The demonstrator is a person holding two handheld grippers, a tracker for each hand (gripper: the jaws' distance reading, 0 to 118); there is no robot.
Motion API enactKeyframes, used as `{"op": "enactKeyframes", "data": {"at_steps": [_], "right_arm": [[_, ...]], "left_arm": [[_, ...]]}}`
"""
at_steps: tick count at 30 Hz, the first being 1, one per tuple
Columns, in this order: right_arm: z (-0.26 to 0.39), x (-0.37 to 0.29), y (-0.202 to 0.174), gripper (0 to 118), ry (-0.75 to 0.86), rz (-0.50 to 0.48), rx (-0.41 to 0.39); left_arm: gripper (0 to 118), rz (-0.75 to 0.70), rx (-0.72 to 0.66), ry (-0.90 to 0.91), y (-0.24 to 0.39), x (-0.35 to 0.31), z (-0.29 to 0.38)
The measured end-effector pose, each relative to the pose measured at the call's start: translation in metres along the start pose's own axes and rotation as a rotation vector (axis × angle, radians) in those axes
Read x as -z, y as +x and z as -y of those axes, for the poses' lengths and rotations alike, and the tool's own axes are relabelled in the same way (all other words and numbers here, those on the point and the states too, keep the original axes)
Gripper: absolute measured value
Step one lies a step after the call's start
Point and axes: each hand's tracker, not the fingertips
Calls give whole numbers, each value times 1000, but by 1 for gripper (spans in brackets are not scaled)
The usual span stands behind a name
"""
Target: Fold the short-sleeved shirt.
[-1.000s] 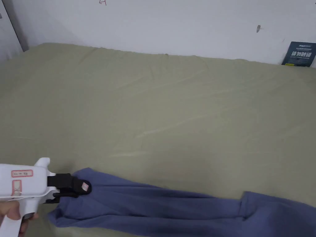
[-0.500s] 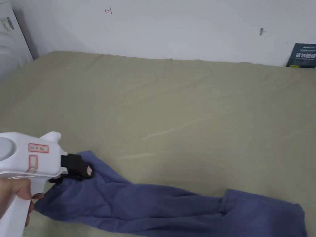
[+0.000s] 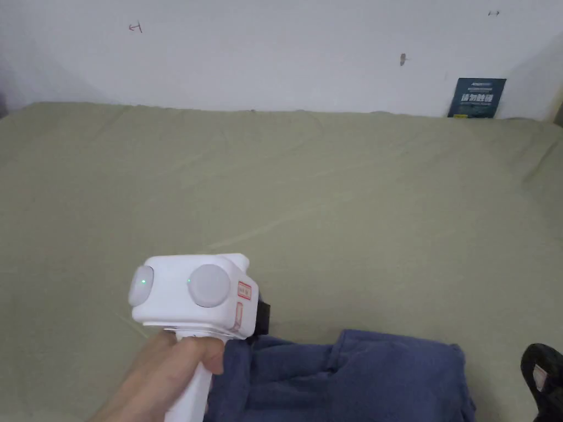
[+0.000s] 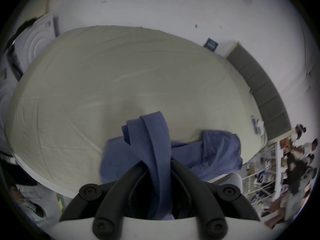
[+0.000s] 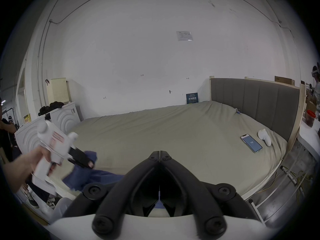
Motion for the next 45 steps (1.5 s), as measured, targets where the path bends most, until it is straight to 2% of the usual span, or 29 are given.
{"op": "enactKeyframes", "data": {"at_steps": [1,2,3,4,8,14,15,16,17,18,19,22,24,28,31,32,35,39,41,43,44,45], "right_arm": [[0,-1,3,0,-3,3,9],[0,-1,6,0,-5,4,16],[-1,-1,8,0,-9,7,19],[-1,-1,9,0,-11,9,19],[-2,-1,12,0,-13,18,17],[0,7,6,0,-26,4,20],[1,8,5,0,-32,-3,18],[2,9,4,0,-32,-12,18],[4,11,2,0,-37,-14,18],[6,13,0,0,-47,-19,16],[7,14,-1,0,-53,-25,14],[11,16,-4,0,-72,-33,22],[12,16,-5,0,-83,-39,33],[12,15,-5,0,-97,-28,19],[13,15,-3,0,-110,-9,14],[13,15,-1,0,-111,-1,16],[15,17,4,0,-124,9,26],[20,24,5,0,-144,18,27],[20,25,3,0,-145,8,39],[18,26,-2,0,-142,1,32],[17,26,-4,0,-137,-6,27],[15,26,-5,0,-135,-21,25]], "left_arm": [[81,10,8,6,7,13,3],[118,25,48,-12,14,27,5],[113,34,52,-54,21,37,8],[112,32,39,4,26,28,8],[112,81,27,20,25,19,14],[102,87,-24,101,-38,-41,23],[83,75,-61,131,-55,-50,26],[47,91,-78,156,-67,-54,27],[0,121,-117,168,-82,-52,28],[0,76,-121,139,-95,-49,29],[0,98,-122,119,-103,-45,30],[0,261,-232,85,-113,-16,29],[0,285,-236,83,-111,8,23],[0,428,-235,-9,-75,60,19],[0,447,-211,-97,-45,96,28],[0,494,-208,-82,-42,99,34],[0,583,-285,-56,-59,103,36],[0,646,-309,-66,-80,108,41],[0,643,-300,-70,-80,100,36],[0,552,-221,-76,-79,76,31],[0,493,-181,-42,-79,56,30],[0,512,-158,13,-88,35,31]]}}
